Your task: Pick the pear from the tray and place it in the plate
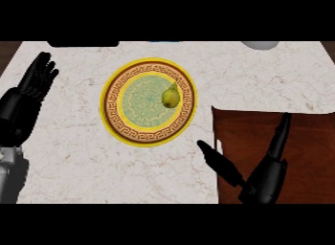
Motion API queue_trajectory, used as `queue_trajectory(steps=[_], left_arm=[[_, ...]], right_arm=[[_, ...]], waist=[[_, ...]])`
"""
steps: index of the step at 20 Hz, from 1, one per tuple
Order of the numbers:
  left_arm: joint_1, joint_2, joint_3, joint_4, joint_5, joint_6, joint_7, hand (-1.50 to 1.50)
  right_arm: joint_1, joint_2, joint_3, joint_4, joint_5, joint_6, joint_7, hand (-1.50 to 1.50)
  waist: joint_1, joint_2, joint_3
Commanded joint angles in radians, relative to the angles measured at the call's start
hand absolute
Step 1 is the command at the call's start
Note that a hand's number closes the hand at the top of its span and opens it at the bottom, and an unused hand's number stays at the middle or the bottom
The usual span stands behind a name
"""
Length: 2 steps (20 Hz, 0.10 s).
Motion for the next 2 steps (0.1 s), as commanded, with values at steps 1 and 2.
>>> queue_trajectory(steps=[1, 2], left_arm=[[-0.049, -0.024, -0.013, 0.037, -0.034, 0.012, 0.010, 0.00], [-0.038, -0.002, 0.020, 0.047, -0.006, -0.025, -0.025, 0.00]], right_arm=[[0.107, 0.043, -0.004, -0.114, 0.122, 0.123, 0.006, -1.50], [0.147, 0.006, 0.000, -0.101, 0.095, 0.061, -0.022, -1.50]], waist=[[0.003, 0.003, 0.000], [0.006, 0.003, 0.000]])
